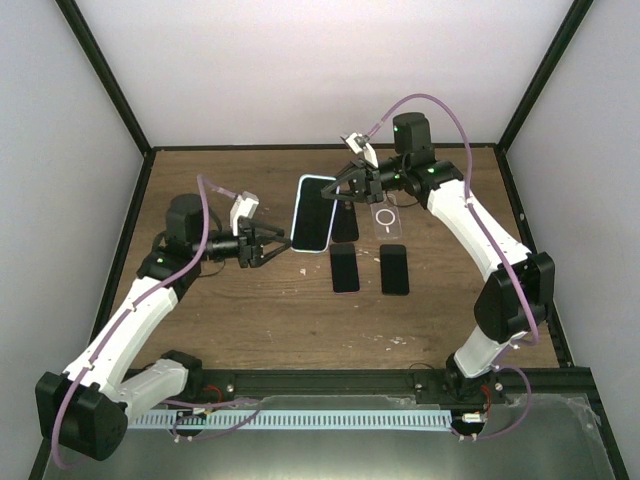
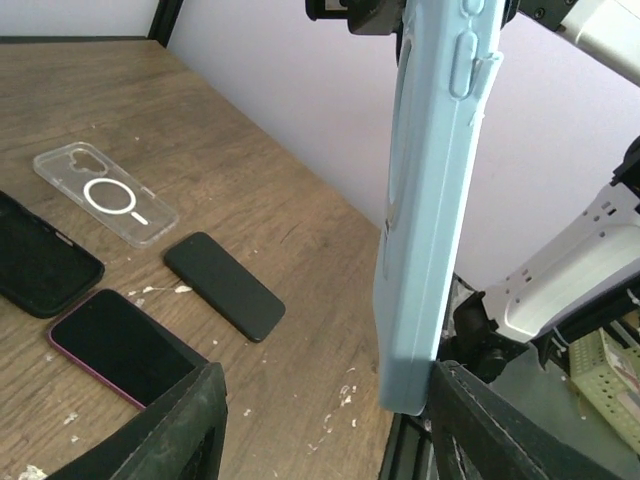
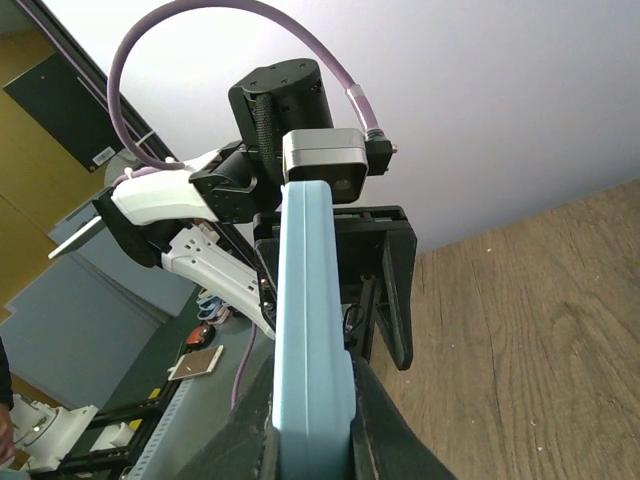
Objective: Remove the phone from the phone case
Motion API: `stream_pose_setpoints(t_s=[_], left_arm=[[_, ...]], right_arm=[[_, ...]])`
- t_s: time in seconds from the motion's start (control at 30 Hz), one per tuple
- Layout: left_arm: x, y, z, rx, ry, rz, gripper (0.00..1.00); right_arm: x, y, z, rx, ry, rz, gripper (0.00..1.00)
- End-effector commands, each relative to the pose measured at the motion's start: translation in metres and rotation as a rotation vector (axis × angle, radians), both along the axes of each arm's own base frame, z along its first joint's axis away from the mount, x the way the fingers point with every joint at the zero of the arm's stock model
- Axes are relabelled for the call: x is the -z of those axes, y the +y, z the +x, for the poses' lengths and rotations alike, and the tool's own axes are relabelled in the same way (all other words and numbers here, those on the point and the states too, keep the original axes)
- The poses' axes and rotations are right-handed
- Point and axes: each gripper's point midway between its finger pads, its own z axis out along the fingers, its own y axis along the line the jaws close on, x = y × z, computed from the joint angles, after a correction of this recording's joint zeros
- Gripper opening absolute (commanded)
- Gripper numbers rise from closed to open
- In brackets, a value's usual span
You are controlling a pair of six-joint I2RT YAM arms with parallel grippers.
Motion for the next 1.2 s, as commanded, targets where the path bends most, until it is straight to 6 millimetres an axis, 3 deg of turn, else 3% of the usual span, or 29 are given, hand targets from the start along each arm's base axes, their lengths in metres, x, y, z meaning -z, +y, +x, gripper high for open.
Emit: stream_pose_setpoints(t_s=[0.0,0.33,0.47,0.63,0.73,1.17], left_arm=[[0.015,0.008,0.014,-0.087,-0.017,0.067,0.55],[0.035,0.016,0.032,-0.163,0.000,0.146,0.51],[0.024,0.013,0.021,-0.099,-0.022,0.103,0.54],[0.002,0.014,-0.014,0.007,-0.127,0.004,0.64],[0.000,0.010,-0.029,0.058,-0.147,-0.009,0.65],[-0.015,-0.010,-0.022,0.088,-0.148,-0.019,0.64]], right_arm=[[-0.029,-0.010,-0.027,-0.083,-0.055,0.061,0.01],[-0.035,-0.012,-0.043,-0.163,-0.035,0.079,0.01],[-0.035,-0.010,-0.038,-0.130,-0.039,0.068,0.01],[-0.035,-0.010,-0.028,-0.082,-0.048,0.057,0.01],[-0.034,-0.010,-0.027,-0.070,-0.054,0.056,0.01],[-0.032,-0.008,-0.028,-0.068,-0.052,0.052,0.01]])
